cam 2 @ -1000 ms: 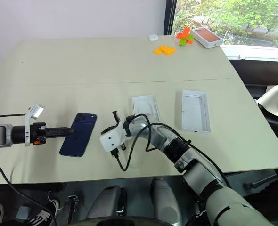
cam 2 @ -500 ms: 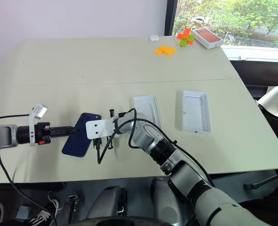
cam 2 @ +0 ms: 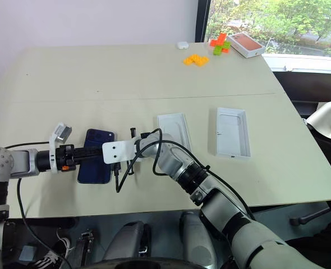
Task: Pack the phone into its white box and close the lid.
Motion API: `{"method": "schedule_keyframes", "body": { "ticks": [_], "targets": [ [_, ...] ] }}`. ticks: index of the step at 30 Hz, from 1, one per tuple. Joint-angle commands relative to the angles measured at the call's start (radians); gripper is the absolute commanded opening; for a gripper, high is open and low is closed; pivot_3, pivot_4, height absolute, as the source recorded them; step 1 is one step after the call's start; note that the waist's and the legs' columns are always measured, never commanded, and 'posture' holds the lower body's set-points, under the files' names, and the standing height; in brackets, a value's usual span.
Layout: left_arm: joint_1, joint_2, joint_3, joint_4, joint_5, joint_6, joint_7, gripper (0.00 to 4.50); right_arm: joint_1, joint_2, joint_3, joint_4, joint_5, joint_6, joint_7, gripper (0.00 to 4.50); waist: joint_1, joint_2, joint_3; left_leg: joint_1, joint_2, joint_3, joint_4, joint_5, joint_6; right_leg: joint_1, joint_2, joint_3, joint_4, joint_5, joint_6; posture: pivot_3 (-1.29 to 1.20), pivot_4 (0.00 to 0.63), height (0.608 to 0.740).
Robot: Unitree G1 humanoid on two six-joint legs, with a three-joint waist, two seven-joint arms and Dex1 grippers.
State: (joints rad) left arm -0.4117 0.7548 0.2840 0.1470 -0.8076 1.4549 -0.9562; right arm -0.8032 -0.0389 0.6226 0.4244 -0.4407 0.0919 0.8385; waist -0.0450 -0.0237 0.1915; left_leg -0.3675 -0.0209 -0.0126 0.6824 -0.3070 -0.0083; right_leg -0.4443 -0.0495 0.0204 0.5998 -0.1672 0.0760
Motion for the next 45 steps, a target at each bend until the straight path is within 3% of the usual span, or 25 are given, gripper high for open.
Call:
{"method": "schedule_keyframes", "body": {
  "ticks": [1, 2, 5, 12, 19, 24, 28, 31, 34, 36, 40, 45],
  "targets": [
    [0.02, 0.022, 0.009, -0.027, -0.012, -0.022, 0.0, 4.44, -0.009, -0.014, 0.003, 0.02, -0.008, 0.004, -0.006, 0.0, 0.0, 0.0, 0.0, 0.0, 0.0, 0.0, 0.0, 0.0, 0.0, 0.0, 0.0, 0.0, 0.0, 0.0, 0.0, 0.0, 0.15, 0.74],
    [0.03, 0.026, -0.002, -0.03, -0.002, -0.038, 0.001, 4.44, -0.009, -0.016, 0.003, 0.019, -0.009, 0.003, -0.007, 0.0, 0.0, 0.0, 0.0, 0.0, 0.0, 0.0, 0.0, 0.0, 0.0, 0.0, 0.0, 0.0, 0.0, 0.0, 0.0, 0.0, 0.15, 0.74],
    [0.048, 0.031, -0.011, -0.026, -0.003, -0.07, -0.018, 3.56, -0.007, -0.026, 0.004, 0.017, -0.012, -0.005, -0.007, 0.0, 0.002, 0.0, 0.0, 0.0, 0.0, -0.001, 0.0, 0.0, 0.0, 0.0, 0.0, 0.0, 0.0, 0.0, 0.0, 0.0, 0.15, 0.74],
    [0.047, 0.032, -0.028, 0.024, -0.001, -0.116, -0.044, 0.14, -0.004, -0.041, 0.009, 0.012, -0.02, -0.02, -0.016, 0.0, 0.003, 0.0, 0.0, -0.002, 0.0, -0.002, 0.0, 0.0, -0.001, 0.0, -0.001, -0.002, -0.001, 0.0, 0.0, 0.0, 0.15, 0.74],
    [0.039, 0.024, -0.003, 0.096, -0.04, -0.097, -0.062, 0.06, 0.012, -0.076, -0.022, -0.046, 0.002, -0.016, -0.011, 0.0, 0.002, 0.0, 0.0, -0.002, -0.001, -0.003, 0.0, 0.001, -0.001, 0.0, -0.001, -0.003, -0.001, 0.0, -0.001, 0.0, 0.15, 0.74],
    [0.055, 0.036, 0.041, 0.114, -0.057, -0.146, -0.091, 0.06, 0.053, -0.103, -0.172, -0.226, 0.212, 0.13, 0.109, 0.0, 0.002, 0.0, 0.001, -0.005, -0.001, -0.004, 0.0, 0.001, -0.001, -0.002, -0.001, -0.004, -0.001, 0.0, -0.001, 0.0, 0.15, 0.74],
    [0.075, -0.001, 0.09, 0.075, -0.052, -0.265, -0.077, 0.0, 0.027, -0.075, -0.33, -0.409, 0.437, 0.359, 0.161, 1.25, 0.001, 0.0, 0.001, -0.006, 0.0, -0.005, 0.0, 0.001, -0.001, -0.004, -0.002, -0.004, -0.002, 0.001, -0.001, 0.0, 0.15, 0.74],
    [0.063, -0.068, 0.128, -0.001, -0.082, -0.307, -0.015, 0.0, -0.002, -0.057, -0.426, -0.482, 0.552, 0.521, 0.13, 2.78, 0.004, 0.0, 0.001, -0.007, 0.001, -0.005, -0.001, 0.001, -0.002, -0.005, -0.003, -0.004, -0.001, 0.001, -0.002, 0.0, 0.15, 0.74],
    [0.052, -0.11, 0.122, -0.087, -0.106, -0.292, 0.027, 0.0, 0.033, -0.173, -0.479, -0.527, 0.607, 0.569, 0.174, 4.28, 0.014, 0.0, 0.001, -0.007, 0.001, -0.006, -0.001, 0.001, -0.002, -0.004, -0.005, -0.005, -0.002, 0.002, -0.003, 0.0, 0.15, 0.74],
    [0.045, -0.133, 0.127, -0.11, -0.137, -0.259, 0.054, 0.0, 0.059, -0.26, -0.473, -0.558, 0.633, 0.565, 0.219, 4.4, 0.027, 0.0, 0.001, -0.008, -0.002, -0.006, -0.001, 0.001, -0.002, -0.003, -0.007, -0.007, -0.004, 0.002, -0.003, 0.0, 0.15, 0.74],
    [0.016, -0.16, 0.151, -0.101, -0.214, -0.174, 0.103, 0.0, 0.14, -0.539, -0.372, -0.686, 0.658, 0.496, 0.456, 4.4, 0.031, 0.0, 0.002, -0.008, -0.006, -0.006, 0.0, -0.001, 0.002, -0.002, -0.008, -0.008, -0.006, 0.001, -0.001, 0.0, 0.15, 0.74],
    [-0.035, -0.17, 0.192, -0.078, -0.296, -0.079, 0.161, 0.0, 0.183, -0.709, -0.255, -0.708, 0.564, 0.526, 0.478, 4.4, 0.018, 0.0, 0.002, -0.007, -0.003, -0.005, 0.0, -0.002, 0.004, -0.002, -0.005, -0.007, -0.005, -0.001, 0.001, 0.0, 0.15, 0.74]
  ]
}}
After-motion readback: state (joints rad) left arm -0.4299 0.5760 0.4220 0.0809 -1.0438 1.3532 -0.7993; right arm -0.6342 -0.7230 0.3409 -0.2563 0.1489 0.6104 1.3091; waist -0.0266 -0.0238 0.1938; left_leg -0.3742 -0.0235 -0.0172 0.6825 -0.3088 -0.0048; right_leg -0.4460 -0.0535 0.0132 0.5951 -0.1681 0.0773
